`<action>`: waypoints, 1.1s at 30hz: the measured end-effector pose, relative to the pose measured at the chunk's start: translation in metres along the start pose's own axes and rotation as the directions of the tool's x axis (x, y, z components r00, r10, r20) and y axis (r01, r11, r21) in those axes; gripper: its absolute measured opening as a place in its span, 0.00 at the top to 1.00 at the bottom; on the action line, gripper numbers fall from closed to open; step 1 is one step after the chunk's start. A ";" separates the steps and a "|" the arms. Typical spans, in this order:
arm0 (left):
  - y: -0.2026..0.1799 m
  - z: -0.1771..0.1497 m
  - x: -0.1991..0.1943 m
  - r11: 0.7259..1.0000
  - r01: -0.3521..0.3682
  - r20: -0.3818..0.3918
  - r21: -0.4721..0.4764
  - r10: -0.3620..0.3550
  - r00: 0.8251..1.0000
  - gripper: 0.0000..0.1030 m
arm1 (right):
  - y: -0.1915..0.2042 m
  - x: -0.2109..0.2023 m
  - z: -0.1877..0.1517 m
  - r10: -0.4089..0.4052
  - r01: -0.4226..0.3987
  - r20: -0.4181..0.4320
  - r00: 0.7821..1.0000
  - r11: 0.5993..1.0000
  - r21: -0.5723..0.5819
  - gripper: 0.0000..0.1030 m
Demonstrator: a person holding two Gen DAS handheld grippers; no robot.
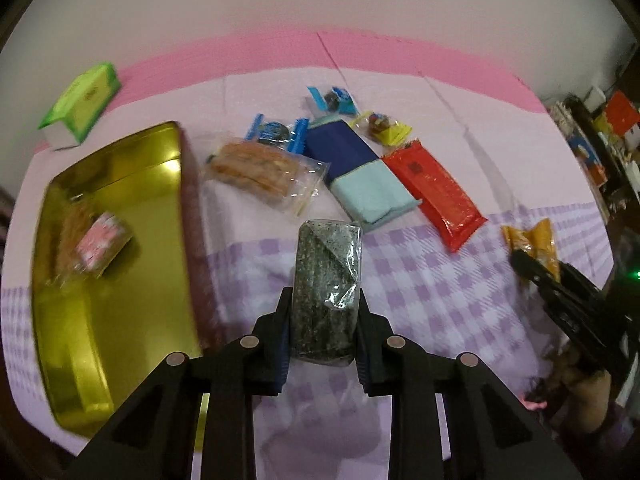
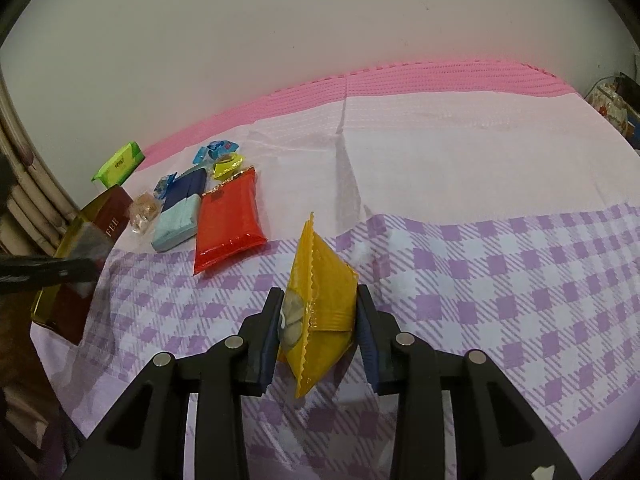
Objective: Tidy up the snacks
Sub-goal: 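Place the grey packet in the tray with the left gripper while the right holds the yellow packet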
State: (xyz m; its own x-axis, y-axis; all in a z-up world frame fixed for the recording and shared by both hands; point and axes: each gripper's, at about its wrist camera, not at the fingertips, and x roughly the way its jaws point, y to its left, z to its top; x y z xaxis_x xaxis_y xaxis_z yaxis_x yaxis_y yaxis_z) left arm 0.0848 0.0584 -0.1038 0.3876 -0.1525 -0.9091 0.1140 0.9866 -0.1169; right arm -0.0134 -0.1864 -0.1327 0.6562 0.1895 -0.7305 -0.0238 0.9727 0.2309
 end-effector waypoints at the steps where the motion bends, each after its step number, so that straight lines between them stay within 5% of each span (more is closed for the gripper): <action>1: 0.002 -0.004 -0.009 1.000 -0.012 0.021 -0.010 0.012 1.000 0.74 | 0.001 0.001 0.000 -0.004 0.004 -0.001 1.000 1.000 -0.002 0.68; 11: 0.037 -0.023 -0.053 0.991 -0.111 0.123 -0.075 0.119 0.985 0.74 | 0.007 0.005 0.002 -0.055 0.054 -0.012 0.998 0.998 -0.031 0.68; 20: 0.075 -0.032 -0.067 0.978 -0.171 0.137 -0.123 0.187 0.973 0.74 | 0.016 0.009 0.004 -0.114 0.113 -0.019 0.993 0.991 -0.071 0.66; 33: 0.111 -0.038 -0.050 0.950 -0.284 0.112 -0.126 0.299 0.948 0.74 | 0.012 0.007 0.003 -0.100 0.099 -0.013 0.995 0.993 -0.057 0.66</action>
State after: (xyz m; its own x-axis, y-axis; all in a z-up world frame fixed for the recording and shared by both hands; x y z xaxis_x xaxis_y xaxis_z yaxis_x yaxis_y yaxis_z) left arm 0.0431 0.1774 -0.0864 0.5038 0.1435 -0.8518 -0.1173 0.9883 0.0971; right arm -0.0073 -0.1734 -0.1330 0.6452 0.0927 -0.7584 -0.0010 0.9927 0.1204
